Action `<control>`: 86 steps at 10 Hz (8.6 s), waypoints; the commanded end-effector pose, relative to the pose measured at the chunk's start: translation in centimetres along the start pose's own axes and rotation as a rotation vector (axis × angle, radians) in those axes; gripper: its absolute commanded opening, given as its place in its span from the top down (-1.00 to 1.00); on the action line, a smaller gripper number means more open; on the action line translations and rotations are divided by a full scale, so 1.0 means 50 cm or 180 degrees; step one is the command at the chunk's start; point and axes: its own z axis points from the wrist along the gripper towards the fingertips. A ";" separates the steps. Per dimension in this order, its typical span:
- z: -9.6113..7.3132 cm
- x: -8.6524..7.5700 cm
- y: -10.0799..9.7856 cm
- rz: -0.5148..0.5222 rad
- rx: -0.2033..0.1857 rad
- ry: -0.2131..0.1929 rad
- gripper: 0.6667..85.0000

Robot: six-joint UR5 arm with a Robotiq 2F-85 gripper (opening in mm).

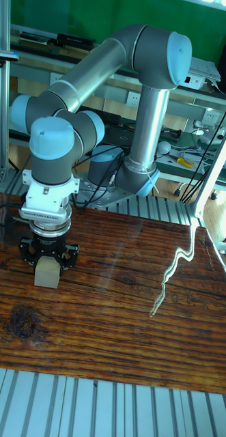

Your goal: Hold a small block with the gripper and sweep it from left to right on the table

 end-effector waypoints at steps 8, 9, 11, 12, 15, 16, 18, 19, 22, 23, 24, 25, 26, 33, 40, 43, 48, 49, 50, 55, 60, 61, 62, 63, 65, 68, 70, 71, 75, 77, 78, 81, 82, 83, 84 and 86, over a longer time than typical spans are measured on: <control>-0.004 -0.007 0.005 0.0092 0.0097 -0.0001 0.99; -0.004 -0.008 0.006 0.0092 0.0092 -0.0005 0.99; -0.003 -0.008 0.006 0.0086 0.0087 -0.0005 0.99; -0.003 -0.008 0.007 0.0091 0.0082 -0.0005 0.99; -0.003 -0.008 0.013 0.0078 0.0048 -0.0007 0.99; -0.003 -0.007 0.011 0.0050 0.0058 -0.0002 0.99; -0.003 -0.008 0.033 0.0020 -0.0074 -0.0004 0.99; -0.003 -0.007 0.036 -0.0011 -0.0093 0.0002 0.99; -0.003 -0.016 0.028 -0.0120 -0.0047 -0.0054 0.99; -0.003 -0.022 0.027 -0.0153 -0.0038 -0.0093 0.99; -0.003 -0.029 0.025 -0.0182 -0.0024 -0.0133 0.99; -0.003 -0.035 0.015 -0.0193 0.0039 -0.0173 0.99; -0.004 -0.038 0.007 -0.0196 0.0087 -0.0184 0.99; -0.004 -0.036 0.006 -0.0156 0.0091 -0.0176 0.99; -0.004 -0.041 0.011 -0.0178 0.0062 -0.0208 0.99; -0.004 -0.043 0.031 -0.0316 -0.0056 -0.0225 0.99; -0.009 -0.086 0.024 -0.0636 0.0030 -0.0486 0.99; -0.009 -0.091 0.014 -0.0617 0.0088 -0.0508 0.99; -0.011 -0.098 0.008 -0.0589 0.0132 -0.0551 0.99; -0.013 -0.112 0.027 -0.0613 0.0025 -0.0648 0.99; -0.014 -0.114 0.039 -0.0606 -0.0053 -0.0670 0.99; -0.014 -0.113 0.042 -0.0610 -0.0068 -0.0666 0.99; -0.013 -0.106 0.041 -0.0606 -0.0070 -0.0622 0.99; -0.009 -0.087 0.037 -0.0646 -0.0052 -0.0499 0.99; -0.009 -0.077 0.036 -0.0671 -0.0048 -0.0440 0.99; -0.009 -0.069 0.044 -0.0658 -0.0104 -0.0408 0.99; -0.007 -0.058 0.047 -0.0615 -0.0129 -0.0350 0.99; -0.007 -0.058 0.049 -0.0616 -0.0143 -0.0351 0.99; -0.005 -0.061 0.052 -0.0611 -0.0163 -0.0366 0.99; -0.005 -0.063 0.054 -0.0606 -0.0177 -0.0376 0.99; -0.006 -0.064 0.057 -0.0601 -0.0192 -0.0381 0.99; -0.006 -0.063 0.057 -0.0582 -0.0188 -0.0376 0.99; -0.006 -0.063 0.060 -0.0582 -0.0208 -0.0377 0.99; -0.006 -0.063 0.064 -0.0578 -0.0228 -0.0372 0.99; -0.006 -0.062 0.066 -0.0578 -0.0238 -0.0368 0.99; -0.004 -0.062 0.070 -0.0579 -0.0243 -0.0363 0.99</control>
